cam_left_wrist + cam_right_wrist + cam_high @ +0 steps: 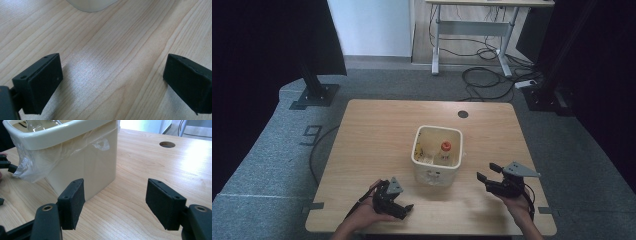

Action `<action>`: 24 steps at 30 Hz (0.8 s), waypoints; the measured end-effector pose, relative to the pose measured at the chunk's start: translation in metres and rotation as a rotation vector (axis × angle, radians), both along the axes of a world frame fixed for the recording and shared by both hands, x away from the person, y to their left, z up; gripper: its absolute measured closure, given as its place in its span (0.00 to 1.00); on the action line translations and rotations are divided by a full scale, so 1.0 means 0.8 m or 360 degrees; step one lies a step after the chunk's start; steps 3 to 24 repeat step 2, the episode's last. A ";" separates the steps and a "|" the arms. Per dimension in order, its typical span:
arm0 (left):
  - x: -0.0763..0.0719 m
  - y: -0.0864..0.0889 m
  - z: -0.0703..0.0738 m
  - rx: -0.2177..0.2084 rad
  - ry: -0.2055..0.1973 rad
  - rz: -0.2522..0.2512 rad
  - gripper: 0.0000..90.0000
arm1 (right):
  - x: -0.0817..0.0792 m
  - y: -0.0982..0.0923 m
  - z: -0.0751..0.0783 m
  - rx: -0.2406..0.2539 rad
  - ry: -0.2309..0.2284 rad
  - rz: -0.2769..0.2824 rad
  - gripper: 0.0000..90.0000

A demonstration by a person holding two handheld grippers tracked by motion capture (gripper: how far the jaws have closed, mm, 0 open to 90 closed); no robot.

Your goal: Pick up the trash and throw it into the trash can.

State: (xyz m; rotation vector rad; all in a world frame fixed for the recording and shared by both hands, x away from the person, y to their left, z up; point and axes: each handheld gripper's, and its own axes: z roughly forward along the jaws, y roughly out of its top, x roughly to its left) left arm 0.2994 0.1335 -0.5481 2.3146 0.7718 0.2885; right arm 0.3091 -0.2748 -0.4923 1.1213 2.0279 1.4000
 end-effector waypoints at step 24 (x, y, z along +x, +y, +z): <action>0.000 0.000 0.000 0.0000 0.0000 0.0000 0.03 | 0.000 0.000 0.000 -0.0001 0.0002 0.0000 0.35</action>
